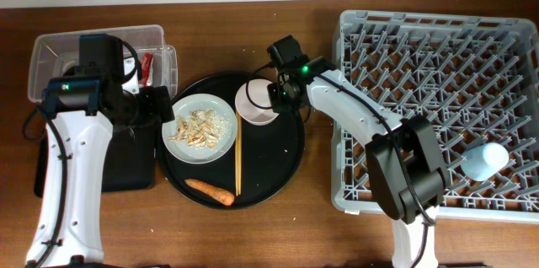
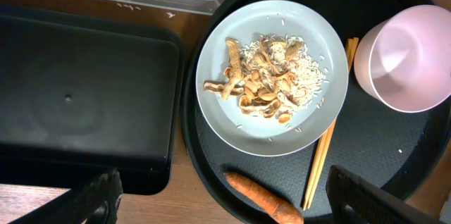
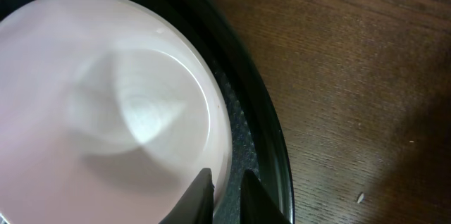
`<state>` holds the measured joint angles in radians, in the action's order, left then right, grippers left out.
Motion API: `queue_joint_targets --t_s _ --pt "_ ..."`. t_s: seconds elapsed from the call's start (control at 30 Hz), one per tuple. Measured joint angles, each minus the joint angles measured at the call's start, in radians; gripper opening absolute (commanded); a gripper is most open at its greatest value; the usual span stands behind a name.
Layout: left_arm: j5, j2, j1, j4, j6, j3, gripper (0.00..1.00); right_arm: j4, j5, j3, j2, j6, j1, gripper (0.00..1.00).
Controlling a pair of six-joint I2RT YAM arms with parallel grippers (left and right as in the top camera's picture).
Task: Sort waste into correct bins and load items into the dishwasher rack
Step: 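Grasp the pink bowl on the black tray with the right gripper, then carry the pink bowl into the rack and release it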
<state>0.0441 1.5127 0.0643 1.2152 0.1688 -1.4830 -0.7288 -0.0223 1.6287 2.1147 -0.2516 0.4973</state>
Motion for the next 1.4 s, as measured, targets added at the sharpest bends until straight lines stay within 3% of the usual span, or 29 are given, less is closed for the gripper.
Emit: queue_joint_targets --t_s 0.47,0.6,0.87,1.03,1.2,1.4 --pt "0.0 0.0 0.0 -0.003 0.0 0.0 0.92 -0.001 -0.035 -0.016 0.0 -0.085 0.0 0.14" --pt "0.0 0.0 0.0 -0.003 0.0 0.0 0.93 0.012 -0.039 -0.054 0.0 -0.111 0.0 0.04" --pt "0.0 0.0 0.0 -0.004 0.0 0.0 0.92 -0.019 -0.053 -0.008 -0.005 -0.097 -0.042 0.04" --pt "0.0 0.0 0.0 -0.004 0.0 0.0 0.93 -0.112 0.007 0.028 -0.21 0.026 -0.18 0.04" --pt "0.0 0.0 0.0 -0.015 0.0 0.0 0.92 -0.125 0.238 0.058 -0.505 0.186 -0.402 0.04" --pt "0.0 0.0 0.0 -0.023 0.0 0.0 0.93 -0.072 0.75 0.058 -0.488 0.265 -0.624 0.04"
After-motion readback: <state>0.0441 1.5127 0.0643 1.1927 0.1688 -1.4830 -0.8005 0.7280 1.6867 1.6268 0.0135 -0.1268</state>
